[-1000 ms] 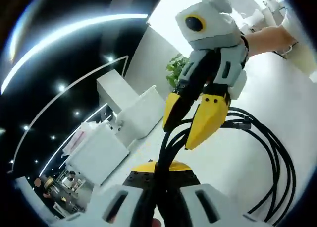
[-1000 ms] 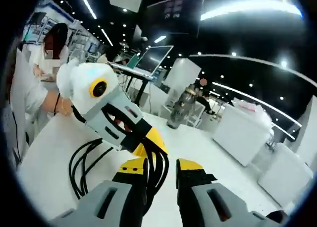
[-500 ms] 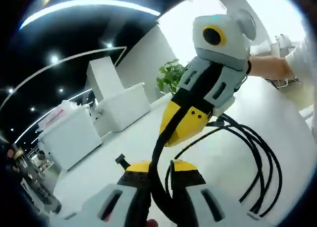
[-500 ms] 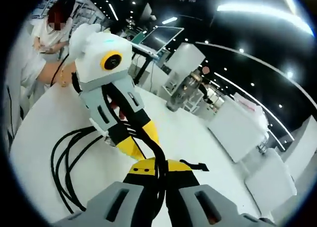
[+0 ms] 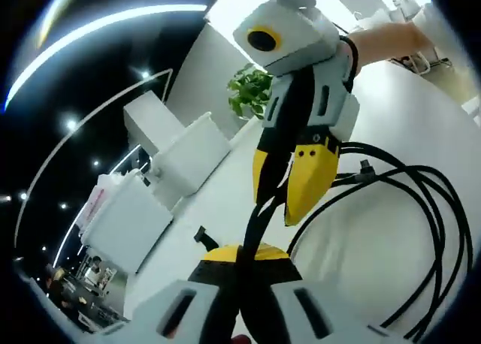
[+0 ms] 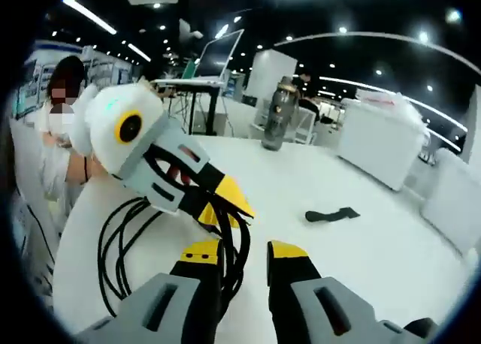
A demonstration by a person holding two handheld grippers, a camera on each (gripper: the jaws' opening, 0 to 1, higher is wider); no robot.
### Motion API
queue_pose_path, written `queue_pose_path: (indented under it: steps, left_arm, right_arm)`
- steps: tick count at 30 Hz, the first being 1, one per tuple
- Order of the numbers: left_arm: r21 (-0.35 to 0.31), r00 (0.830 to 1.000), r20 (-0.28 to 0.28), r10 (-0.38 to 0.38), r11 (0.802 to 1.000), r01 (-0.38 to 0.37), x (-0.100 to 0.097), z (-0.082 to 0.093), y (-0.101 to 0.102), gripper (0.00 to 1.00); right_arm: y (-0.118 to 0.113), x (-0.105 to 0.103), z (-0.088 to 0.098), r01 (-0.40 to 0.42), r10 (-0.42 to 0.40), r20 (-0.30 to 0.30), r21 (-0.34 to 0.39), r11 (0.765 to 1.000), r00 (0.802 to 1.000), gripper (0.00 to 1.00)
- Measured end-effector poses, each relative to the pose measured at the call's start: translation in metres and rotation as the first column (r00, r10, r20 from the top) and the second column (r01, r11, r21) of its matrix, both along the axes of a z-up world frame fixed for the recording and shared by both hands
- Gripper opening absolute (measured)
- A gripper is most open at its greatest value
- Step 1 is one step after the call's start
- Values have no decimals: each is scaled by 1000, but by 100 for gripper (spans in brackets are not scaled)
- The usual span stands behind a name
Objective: Coil the Type-C to USB data cable on the desktop and secure it with Velcro straps.
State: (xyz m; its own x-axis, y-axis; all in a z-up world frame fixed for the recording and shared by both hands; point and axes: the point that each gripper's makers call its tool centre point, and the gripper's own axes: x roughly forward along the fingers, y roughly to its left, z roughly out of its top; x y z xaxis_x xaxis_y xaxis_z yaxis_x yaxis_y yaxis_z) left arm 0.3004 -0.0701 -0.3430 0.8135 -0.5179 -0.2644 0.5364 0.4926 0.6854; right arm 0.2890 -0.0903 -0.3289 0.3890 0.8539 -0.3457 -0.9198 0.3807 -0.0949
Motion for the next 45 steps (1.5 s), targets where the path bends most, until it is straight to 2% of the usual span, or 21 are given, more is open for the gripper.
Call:
queue_pose_path:
  steps: [1,4,6,8,11,13,16,19,20,23,26,29,34,36,37,39,40,41,42,43,45]
  left_arm:
    - [5,1000,1,7,1000,-7,1,-1,2,5]
    - [17,999,6,31,999,-31,5,0,9,5]
    - [2,999,33,37,999,-37,4,8,14,5]
    - [-20,996,87,28,999,-26,2,21,15,5]
    - [-45,991,133,23,999,-17,-3,34,16,5]
    - [-45,988,155,23,999,-16,-5,38,15,5]
    - [-39,986,164,9,999,-3,-7,39,14,5]
    - [-26,986,166,-3,1000,7,-8,39,14,5]
    - [-27,985,170,-10,1000,15,-10,41,14,5]
    - [-38,983,181,-30,999,37,-18,43,9,5]
    - [-39,979,193,-59,997,68,-23,46,6,5]
    - [-23,977,199,-77,996,83,-22,46,4,5]
    - [-20,975,204,-84,996,90,-20,48,4,5]
    - [7,972,207,-108,994,109,-21,44,1,5]
    - [25,968,218,-126,992,124,-23,43,-2,5]
    - [54,964,232,-133,991,124,-24,40,-7,5]
    - [62,963,238,-123,992,111,-23,41,-7,5]
    - [65,962,248,-111,993,98,-22,42,-6,5]
    - [63,962,251,-108,993,95,-22,43,-6,5]
    - [58,960,258,-105,994,93,-22,46,-5,5]
    - [35,954,282,-106,994,100,-25,55,-3,5]
  right_arm:
    - [-4,-1,8,6,-5,-17,62,998,1000,22]
    - [-21,8,18,76,-74,-24,125,989,997,15]
    - [-39,22,17,151,-150,-16,114,982,988,14]
    - [-52,30,1,185,-185,-5,40,982,983,14]
    - [-37,2,-25,119,-112,-170,28,993,979,18]
    - [-31,-6,-33,103,-102,-188,-4,995,977,21]
    - [-27,-7,-50,107,-119,-81,-141,984,990,21]
    - [-19,-12,-54,107,-122,-105,-134,985,987,19]
    - [-17,-13,-54,100,-114,-92,-146,984,989,14]
    - [-8,-13,-52,59,-54,30,-180,982,998,4]
    - [-5,-13,-50,27,4,123,-250,968,992,0]
    - [-9,-4,-47,50,-29,99,-216,975,995,0]
    - [-17,10,-18,86,-62,169,-136,987,984,0]
    - [-20,16,0,103,-76,235,-107,989,969,0]
    - [-21,16,8,109,-87,238,-80,991,967,0]
    - [-20,12,17,95,-83,212,-47,994,974,0]
    - [-18,5,13,69,-60,165,-50,996,984,0]
    - [-15,-1,6,43,-35,121,-59,997,992,1]
    - [-18,-1,-2,75,-70,74,-66,995,995,1]
    - [-19,-1,-13,78,-72,62,-103,992,995,2]
    - [-20,-2,-32,80,-75,33,-144,986,997,12]
